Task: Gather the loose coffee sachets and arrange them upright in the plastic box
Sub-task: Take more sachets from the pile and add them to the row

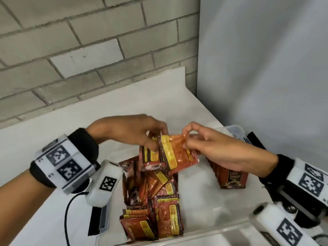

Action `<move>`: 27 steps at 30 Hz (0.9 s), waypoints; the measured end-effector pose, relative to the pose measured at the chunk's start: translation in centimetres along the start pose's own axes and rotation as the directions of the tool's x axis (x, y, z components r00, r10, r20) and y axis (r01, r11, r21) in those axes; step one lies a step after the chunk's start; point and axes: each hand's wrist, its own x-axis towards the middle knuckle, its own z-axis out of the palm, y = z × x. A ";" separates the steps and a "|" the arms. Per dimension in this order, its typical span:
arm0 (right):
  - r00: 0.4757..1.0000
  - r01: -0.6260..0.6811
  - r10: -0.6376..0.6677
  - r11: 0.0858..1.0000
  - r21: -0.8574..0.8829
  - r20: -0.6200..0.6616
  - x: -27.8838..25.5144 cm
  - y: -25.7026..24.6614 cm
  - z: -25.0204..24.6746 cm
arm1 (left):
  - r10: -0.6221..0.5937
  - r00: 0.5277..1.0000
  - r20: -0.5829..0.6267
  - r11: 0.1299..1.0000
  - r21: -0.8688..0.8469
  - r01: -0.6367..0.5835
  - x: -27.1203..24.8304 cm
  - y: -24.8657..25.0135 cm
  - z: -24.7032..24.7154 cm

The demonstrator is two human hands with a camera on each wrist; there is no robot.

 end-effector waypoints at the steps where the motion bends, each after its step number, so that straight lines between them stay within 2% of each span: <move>1: 0.999 0.022 -0.019 0.999 0.049 -0.051 0.4 -0.3 -0.2 | 0.004 0.999 -0.044 0.994 -0.105 -0.009 -0.1 -0.3 -0.5; 3: 0.990 0.074 -0.049 0.978 0.194 -0.132 1.3 -0.9 -0.5 | -0.019 0.993 -0.118 0.944 -0.330 -0.021 -0.3 -0.8 -1.0; 5: 0.983 0.124 -0.073 0.941 0.315 -0.167 2.0 -1.5 -0.7 | -0.046 0.984 -0.170 0.854 -0.518 -0.049 -0.3 -1.1 -0.8; 8: 0.979 0.157 -0.093 0.911 0.380 -0.181 3.0 -1.9 -0.9 | -0.080 0.970 -0.231 0.642 -0.756 -0.127 0.2 -1.2 0.3; 10: 0.976 0.162 -0.089 0.906 0.390 -0.198 3.8 -2.0 -0.7 | -0.126 0.958 -0.258 0.510 -0.845 -0.160 1.0 -1.3 1.1; 14: 0.971 0.178 -0.097 0.903 0.392 -0.219 5.1 -1.7 -0.4 | -0.140 0.946 -0.294 0.393 -0.893 -0.219 2.6 -1.5 2.4; 20: 0.940 0.253 -0.202 0.953 0.167 -0.274 5.9 -1.0 -0.6 | -0.213 0.917 -0.337 0.212 -0.932 -0.294 4.8 -0.8 3.8; 24: 0.930 0.305 -0.270 0.946 0.112 -0.251 5.9 -0.9 -1.1 | -0.209 0.925 -0.319 0.016 -0.946 -0.323 5.6 -1.5 4.6; 27: 0.912 0.338 -0.323 0.941 0.020 -0.252 5.8 -0.9 -1.0 | -0.119 0.953 -0.278 -0.146 -0.945 -0.294 6.0 -1.9 5.4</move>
